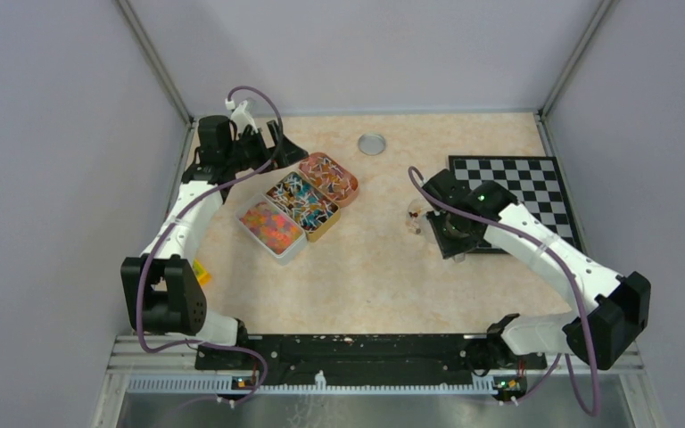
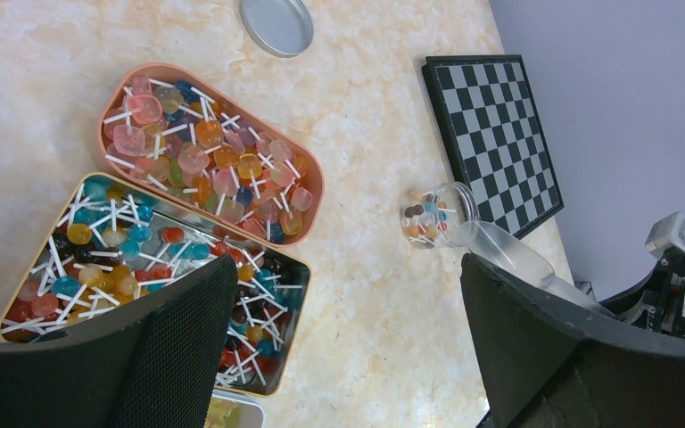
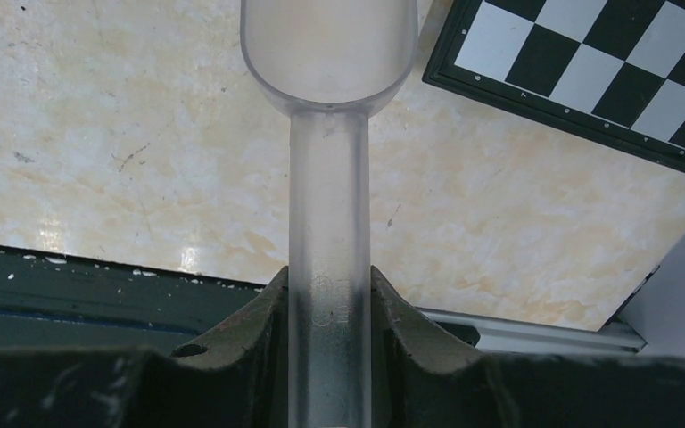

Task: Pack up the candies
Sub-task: Place the fake candies in the packing bottle, then scoop the fake candies from the storage box.

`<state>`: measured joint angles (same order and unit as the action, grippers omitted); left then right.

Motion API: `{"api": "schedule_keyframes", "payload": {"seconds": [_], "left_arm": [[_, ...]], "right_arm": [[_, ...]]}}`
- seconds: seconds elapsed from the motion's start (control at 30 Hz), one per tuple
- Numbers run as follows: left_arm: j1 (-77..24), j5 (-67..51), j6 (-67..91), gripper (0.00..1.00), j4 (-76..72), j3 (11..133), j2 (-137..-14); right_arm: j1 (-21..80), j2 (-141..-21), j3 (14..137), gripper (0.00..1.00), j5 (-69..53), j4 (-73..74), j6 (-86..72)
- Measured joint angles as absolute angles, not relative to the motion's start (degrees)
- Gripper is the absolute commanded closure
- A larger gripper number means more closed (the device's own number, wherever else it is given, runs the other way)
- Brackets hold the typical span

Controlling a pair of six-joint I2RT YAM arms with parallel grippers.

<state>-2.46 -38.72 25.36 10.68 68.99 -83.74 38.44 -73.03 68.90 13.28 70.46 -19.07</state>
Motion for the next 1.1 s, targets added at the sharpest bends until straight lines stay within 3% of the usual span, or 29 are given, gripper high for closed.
{"api": "schedule_keyframes", "payload": {"seconds": [0.73, 1.1], "left_arm": [[-2.46, -38.02, 25.36, 0.01, 10.61, 68.75, -82.26], [-1.39, -37.67, 26.83, 0.01, 8.40, 67.16, -82.24]], "right_arm": [[38.33, -73.67, 74.76, 1.00, 13.58, 71.05, -16.91], [40.93, -73.67, 74.78, 1.00, 9.13, 66.89, -8.67]]}}
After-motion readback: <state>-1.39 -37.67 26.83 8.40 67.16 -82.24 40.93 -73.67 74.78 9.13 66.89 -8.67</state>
